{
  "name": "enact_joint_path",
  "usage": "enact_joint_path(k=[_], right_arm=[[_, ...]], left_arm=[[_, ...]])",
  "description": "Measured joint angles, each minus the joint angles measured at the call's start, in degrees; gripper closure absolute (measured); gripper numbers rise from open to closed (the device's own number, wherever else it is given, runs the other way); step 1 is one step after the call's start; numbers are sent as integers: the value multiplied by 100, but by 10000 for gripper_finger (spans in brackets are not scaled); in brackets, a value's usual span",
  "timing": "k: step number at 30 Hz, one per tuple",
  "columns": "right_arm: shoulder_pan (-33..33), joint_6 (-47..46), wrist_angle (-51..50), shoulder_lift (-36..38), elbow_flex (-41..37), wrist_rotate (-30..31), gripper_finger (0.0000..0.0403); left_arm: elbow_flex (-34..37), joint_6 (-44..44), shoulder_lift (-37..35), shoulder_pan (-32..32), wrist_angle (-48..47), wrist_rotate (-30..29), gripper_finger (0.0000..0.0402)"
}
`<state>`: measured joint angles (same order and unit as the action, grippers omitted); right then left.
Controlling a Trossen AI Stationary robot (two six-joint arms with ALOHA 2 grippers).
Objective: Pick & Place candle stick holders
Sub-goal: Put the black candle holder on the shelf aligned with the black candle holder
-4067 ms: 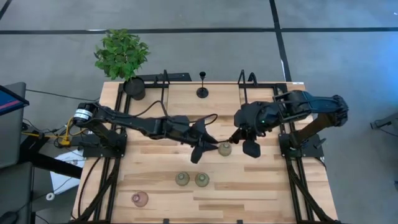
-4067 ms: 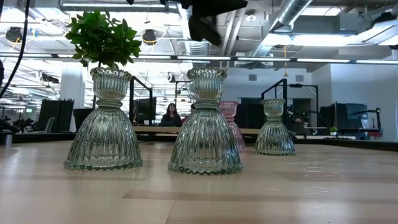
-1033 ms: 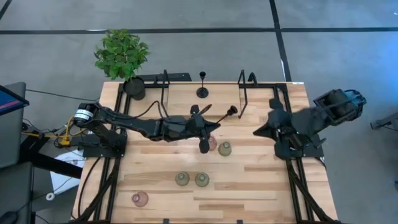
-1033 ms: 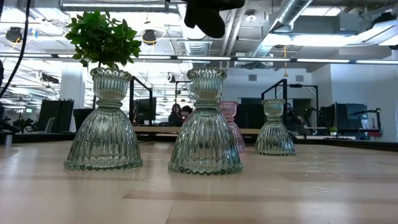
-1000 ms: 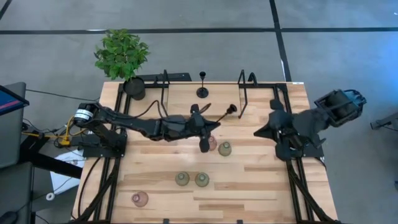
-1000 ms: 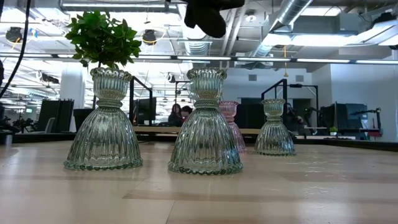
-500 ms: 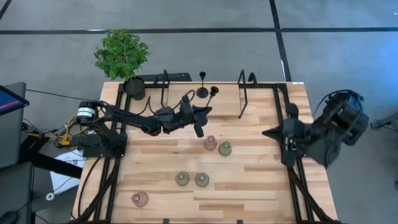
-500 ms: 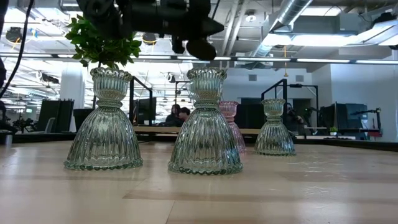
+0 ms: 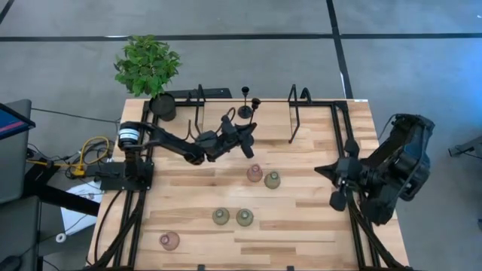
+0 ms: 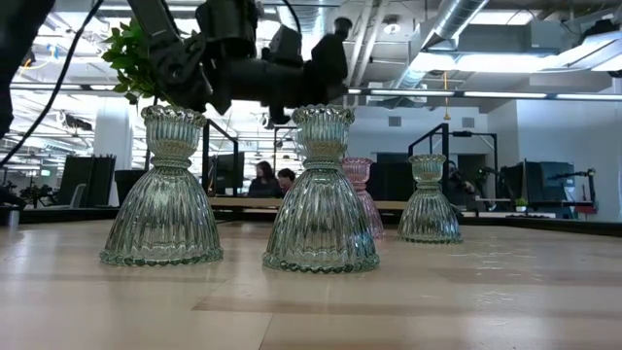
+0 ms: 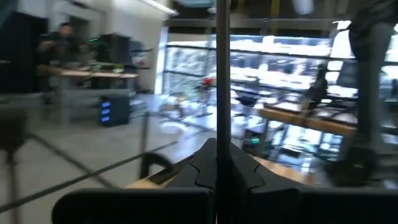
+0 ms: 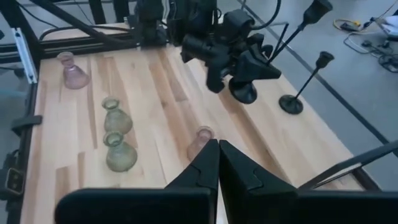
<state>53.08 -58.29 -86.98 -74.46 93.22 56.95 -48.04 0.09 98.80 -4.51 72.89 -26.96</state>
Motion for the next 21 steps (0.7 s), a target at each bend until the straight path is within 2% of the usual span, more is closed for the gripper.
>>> enact_joint_path(k=[12, 17, 21], right_arm=[[19, -428, 78, -9, -259, -13, 403], [90, -488, 90, -7, -259, -11, 403], [166, -505, 105, -27, -259, -9, 403]], left_arm=[[-848, -206, 1007, 4, 35, -905, 396], [-1009, -430, 1275, 3, 67, -1342, 396], [-1020, -437, 1377, -44, 55, -1420, 396]])
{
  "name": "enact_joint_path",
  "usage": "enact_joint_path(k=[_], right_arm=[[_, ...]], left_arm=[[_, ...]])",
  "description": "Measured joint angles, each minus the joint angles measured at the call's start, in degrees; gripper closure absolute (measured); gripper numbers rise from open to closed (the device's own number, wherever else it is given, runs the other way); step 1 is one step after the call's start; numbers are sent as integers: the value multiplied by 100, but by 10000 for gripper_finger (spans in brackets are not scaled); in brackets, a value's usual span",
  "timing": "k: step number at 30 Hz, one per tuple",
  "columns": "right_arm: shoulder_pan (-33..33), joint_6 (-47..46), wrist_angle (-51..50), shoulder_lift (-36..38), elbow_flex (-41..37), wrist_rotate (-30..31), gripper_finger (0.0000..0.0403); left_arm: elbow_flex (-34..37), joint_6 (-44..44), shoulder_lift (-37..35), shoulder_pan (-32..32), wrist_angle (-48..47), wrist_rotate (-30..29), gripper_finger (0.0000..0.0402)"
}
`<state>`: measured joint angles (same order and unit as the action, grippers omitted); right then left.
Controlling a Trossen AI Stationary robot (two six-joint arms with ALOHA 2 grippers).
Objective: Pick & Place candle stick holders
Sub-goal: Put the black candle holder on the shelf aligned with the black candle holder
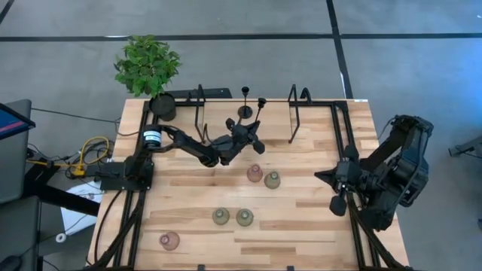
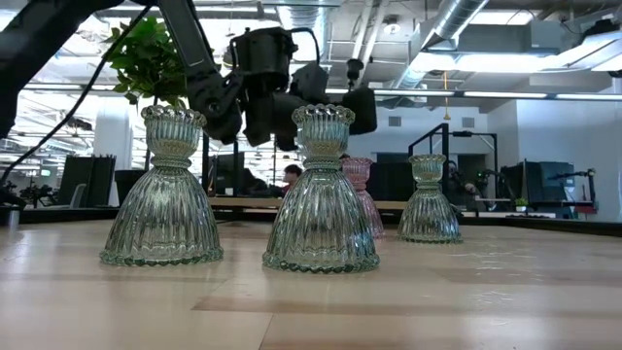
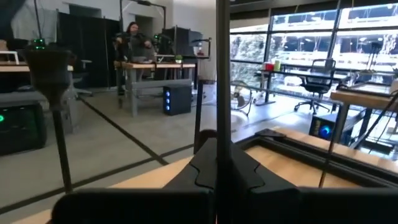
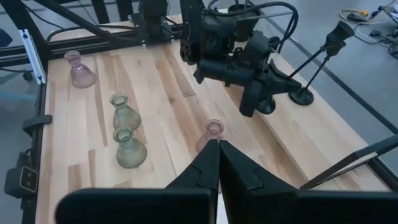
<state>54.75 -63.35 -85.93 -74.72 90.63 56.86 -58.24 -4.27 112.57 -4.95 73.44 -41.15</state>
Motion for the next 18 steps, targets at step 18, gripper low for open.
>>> enact_joint_path(k=[18], right_arm=[[-1, -77, 12, -26, 2, 4, 403]], left_arm=[[-4, 151, 348, -514, 202, -192, 396]])
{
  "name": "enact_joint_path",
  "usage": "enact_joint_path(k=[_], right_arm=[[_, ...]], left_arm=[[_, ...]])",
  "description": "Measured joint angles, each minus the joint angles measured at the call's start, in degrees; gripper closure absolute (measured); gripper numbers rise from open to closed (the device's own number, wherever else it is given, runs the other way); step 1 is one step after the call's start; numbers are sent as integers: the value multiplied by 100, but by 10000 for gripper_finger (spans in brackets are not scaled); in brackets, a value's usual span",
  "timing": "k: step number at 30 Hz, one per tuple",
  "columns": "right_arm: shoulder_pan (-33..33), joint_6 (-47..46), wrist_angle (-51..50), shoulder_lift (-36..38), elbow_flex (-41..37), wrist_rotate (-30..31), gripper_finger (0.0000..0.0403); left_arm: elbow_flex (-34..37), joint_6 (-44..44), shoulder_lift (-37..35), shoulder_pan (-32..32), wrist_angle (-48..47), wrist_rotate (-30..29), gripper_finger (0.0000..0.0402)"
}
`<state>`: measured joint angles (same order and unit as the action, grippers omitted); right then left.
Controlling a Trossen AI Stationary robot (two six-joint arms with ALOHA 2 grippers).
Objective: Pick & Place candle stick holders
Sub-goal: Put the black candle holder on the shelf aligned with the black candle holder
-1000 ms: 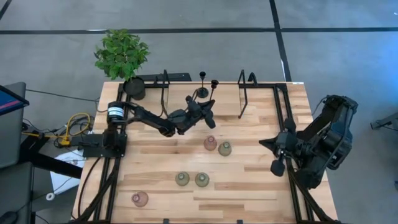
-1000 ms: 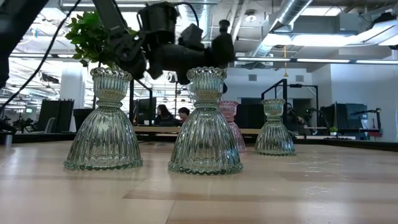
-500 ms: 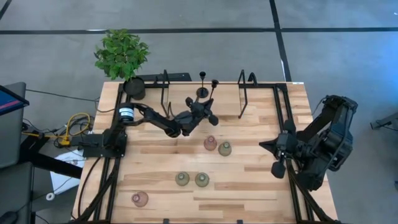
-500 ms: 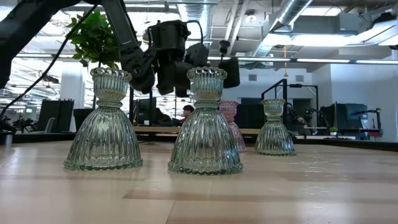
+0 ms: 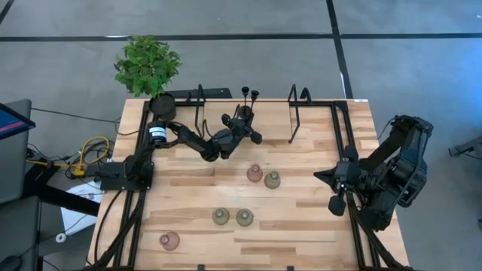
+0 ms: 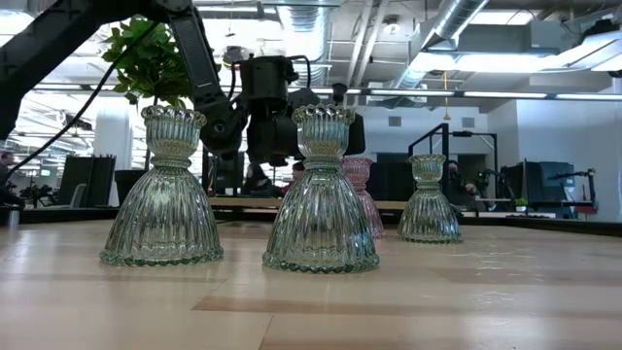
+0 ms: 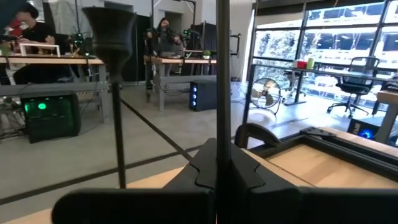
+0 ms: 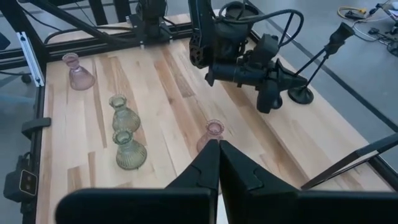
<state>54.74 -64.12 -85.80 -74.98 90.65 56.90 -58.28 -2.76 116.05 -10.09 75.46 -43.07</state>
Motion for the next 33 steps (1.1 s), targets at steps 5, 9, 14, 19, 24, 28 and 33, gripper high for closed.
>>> enact_joint_path(k=[5, 9, 14, 19, 24, 28, 33], right_arm=[[0, -1, 11, 0, 0, 14, 403], [-50, -2, 14, 0, 0, 17, 403], [-90, 2, 14, -2, 0, 20, 403], [-90, 2, 15, -2, 0, 20, 403], [-90, 4, 62, -2, 0, 22, 403], [-90, 2, 80, -2, 0, 22, 403], [-90, 2, 101, -2, 0, 22, 403]], left_arm=[[0, 0, 0, -111, -1, 0, 396], [0, 1, 0, -158, -29, 5, 396], [0, 7, 0, -199, -155, 131, 395], [2, 7, 0, -201, -300, 134, 386], [2, 9, 0, -201, -325, 138, 389], [2, 28, 0, -201, -348, 136, 394], [2, 26, -2, -201, -348, 138, 394]])
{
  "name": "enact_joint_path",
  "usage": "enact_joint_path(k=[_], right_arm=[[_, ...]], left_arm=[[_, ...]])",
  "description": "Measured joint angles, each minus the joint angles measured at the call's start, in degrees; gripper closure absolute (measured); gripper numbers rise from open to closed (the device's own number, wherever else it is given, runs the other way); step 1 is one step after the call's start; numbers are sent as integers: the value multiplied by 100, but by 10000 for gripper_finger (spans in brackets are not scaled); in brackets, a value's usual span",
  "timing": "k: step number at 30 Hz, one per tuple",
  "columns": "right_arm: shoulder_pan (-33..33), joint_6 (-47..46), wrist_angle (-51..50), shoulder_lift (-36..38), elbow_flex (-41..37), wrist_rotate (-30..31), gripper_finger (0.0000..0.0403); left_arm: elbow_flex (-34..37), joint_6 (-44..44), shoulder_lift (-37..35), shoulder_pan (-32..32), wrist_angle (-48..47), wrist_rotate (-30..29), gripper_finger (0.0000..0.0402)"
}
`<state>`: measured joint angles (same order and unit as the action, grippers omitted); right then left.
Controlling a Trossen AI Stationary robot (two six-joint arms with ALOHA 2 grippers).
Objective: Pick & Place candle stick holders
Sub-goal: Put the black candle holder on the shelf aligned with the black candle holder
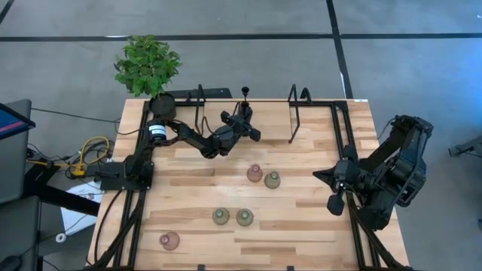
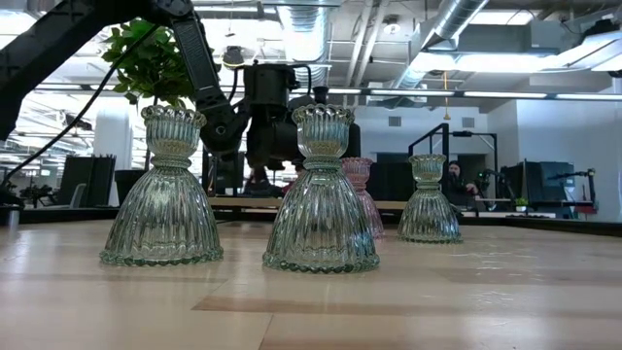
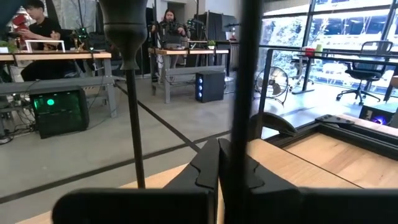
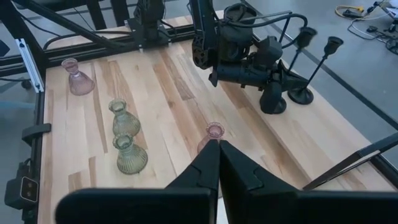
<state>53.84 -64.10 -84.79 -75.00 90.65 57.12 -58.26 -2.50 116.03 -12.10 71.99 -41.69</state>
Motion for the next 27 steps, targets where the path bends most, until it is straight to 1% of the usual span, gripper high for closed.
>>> enact_joint_path(k=[6, 21, 27], right_arm=[[0, 0, 13, 0, 0, 0, 403], [4, 9, 44, 0, 0, -11, 403], [4, -22, 65, 0, 0, -160, 403]], left_arm=[[0, 0, -2, 4, 0, -1, 387], [0, -24, -7, 6, 0, -4, 389], [0, -4, -7, 13, 2, -26, 383]])
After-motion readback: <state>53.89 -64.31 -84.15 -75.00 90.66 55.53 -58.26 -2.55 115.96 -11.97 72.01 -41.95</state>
